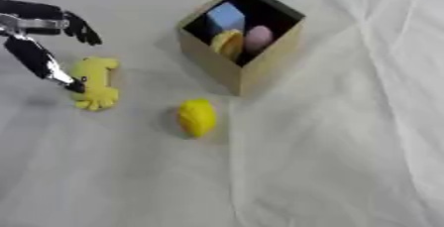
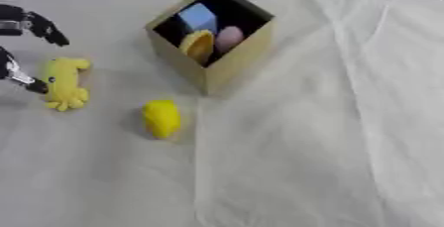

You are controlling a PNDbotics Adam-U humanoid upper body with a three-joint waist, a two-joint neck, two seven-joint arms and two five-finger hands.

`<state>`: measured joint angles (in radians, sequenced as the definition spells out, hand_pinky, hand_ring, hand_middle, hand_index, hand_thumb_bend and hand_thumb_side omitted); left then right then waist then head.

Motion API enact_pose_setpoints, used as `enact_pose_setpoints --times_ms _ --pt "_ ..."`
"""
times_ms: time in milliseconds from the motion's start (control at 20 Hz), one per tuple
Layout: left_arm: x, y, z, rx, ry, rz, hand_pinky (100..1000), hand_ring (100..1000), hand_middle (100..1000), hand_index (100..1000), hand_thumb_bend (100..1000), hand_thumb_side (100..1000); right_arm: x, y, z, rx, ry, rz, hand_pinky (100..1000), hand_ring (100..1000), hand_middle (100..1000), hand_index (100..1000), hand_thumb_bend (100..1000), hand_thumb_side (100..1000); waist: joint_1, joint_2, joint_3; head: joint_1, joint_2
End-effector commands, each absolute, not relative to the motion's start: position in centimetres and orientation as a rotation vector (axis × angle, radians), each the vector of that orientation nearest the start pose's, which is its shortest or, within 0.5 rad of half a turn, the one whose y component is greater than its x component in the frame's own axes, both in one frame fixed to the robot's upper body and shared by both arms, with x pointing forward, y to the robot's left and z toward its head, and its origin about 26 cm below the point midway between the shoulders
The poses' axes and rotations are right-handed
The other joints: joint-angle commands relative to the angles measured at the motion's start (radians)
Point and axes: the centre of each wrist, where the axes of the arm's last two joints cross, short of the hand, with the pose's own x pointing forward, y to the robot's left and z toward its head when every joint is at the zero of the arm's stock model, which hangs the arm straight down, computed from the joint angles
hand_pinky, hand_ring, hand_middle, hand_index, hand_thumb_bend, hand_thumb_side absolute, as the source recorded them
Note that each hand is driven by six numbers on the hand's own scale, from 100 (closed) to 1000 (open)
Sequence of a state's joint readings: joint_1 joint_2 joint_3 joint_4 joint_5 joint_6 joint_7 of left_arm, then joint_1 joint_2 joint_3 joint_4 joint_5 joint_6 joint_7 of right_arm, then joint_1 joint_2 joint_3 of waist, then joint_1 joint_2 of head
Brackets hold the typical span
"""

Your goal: Pick up objects on the table and place them in the box.

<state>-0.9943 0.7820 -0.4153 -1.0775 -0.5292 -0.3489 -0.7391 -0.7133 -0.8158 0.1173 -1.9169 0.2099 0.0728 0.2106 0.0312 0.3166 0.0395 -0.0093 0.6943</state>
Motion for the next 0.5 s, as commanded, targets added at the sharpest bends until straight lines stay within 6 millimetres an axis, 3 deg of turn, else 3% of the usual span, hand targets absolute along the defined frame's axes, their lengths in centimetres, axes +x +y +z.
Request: enact_pose_setpoints --times_ms 50,500 --pt "45.2 33.5 28.4 0.763 -1.154 -1.928 855 833 781 885 695 396 31.0 -27.3 35.4 -0.787 -2.241 1.172 880 779 657 838 100 494 0.0 -0.018 0.0 0.006 0.0" --pt "46.2 33.8 26.7 0.851 -1.071 -1.915 846 839 789 889 715 346 31.2 -27.3 35.1 -0.762 -2.242 1.149 880 773 650 833 100 517 -0.001 -0.012 -0.002 0.015 -0.004"
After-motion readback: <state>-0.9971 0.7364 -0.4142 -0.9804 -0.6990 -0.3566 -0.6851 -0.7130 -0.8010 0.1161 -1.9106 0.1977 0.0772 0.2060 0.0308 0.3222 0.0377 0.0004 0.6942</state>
